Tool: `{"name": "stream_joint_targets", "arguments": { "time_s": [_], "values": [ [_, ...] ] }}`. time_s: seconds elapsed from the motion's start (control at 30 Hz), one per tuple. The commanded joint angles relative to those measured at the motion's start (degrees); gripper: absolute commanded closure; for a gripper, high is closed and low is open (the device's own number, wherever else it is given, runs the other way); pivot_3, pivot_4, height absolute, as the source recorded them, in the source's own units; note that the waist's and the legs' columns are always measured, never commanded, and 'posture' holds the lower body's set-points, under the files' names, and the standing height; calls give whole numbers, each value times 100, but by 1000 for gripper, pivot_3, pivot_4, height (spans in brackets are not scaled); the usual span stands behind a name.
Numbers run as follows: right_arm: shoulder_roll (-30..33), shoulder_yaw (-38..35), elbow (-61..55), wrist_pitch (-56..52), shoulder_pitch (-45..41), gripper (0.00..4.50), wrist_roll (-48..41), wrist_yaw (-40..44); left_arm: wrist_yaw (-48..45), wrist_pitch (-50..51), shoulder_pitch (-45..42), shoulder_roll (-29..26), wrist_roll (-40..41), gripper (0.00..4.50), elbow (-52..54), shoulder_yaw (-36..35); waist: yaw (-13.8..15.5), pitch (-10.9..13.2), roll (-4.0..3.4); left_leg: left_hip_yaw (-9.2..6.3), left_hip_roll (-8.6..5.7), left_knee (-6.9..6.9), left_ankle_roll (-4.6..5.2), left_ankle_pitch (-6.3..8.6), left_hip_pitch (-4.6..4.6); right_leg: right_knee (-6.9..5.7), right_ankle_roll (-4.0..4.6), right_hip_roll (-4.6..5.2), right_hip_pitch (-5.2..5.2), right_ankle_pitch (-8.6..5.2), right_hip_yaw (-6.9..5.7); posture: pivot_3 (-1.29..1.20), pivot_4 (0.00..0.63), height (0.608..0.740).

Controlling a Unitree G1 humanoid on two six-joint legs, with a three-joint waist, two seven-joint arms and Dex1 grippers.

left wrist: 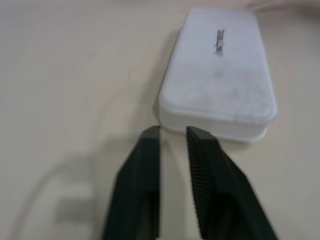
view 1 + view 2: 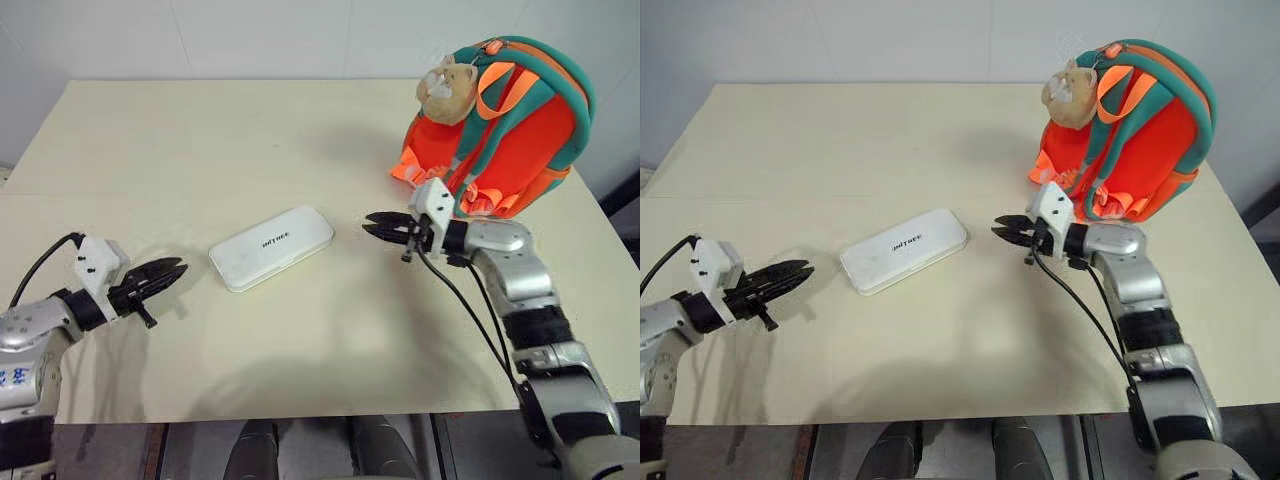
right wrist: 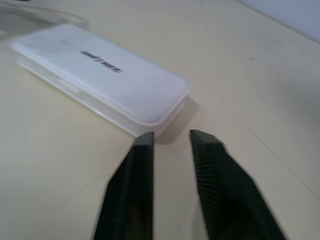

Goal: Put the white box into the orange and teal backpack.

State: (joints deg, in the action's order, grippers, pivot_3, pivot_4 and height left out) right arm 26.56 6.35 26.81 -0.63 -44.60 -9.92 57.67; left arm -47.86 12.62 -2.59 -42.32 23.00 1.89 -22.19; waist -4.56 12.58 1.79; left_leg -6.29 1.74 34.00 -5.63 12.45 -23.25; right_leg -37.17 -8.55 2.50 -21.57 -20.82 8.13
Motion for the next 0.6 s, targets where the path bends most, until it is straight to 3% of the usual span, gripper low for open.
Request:
{"name": "stream_joint_targets", "arguments": {
  "time_s": [0.03, 0.27, 0.6],
  "values": [
    [-338, 56, 1308, 811, -691, 4457, 410, -338, 637, 252, 163, 200, -195, 4467, 447, 21, -14, 0, 0, 0, 0, 2, 0, 0, 2, -3, 0, -1, 1, 0, 0, 0, 150, 740],
    [-932, 81, 3493, 1663, -1785, 4457, 996, -863, 1460, 862, -57, 807, -333, 4467, 913, 594, -29, 0, 0, -2, -1, 7, -4, -3, 6, -23, 0, -2, -1, 0, 0, 0, 150, 740],
    [-1379, 50, 3998, 1749, -1752, 4457, 1134, -386, 1717, 1029, -325, 1072, -436, 4467, 842, 998, -48, 0, 0, -3, -1, 11, -8, -5, 8, -34, 0, -7, -2, 0, 0, 0, 150, 740]
  ]
}}
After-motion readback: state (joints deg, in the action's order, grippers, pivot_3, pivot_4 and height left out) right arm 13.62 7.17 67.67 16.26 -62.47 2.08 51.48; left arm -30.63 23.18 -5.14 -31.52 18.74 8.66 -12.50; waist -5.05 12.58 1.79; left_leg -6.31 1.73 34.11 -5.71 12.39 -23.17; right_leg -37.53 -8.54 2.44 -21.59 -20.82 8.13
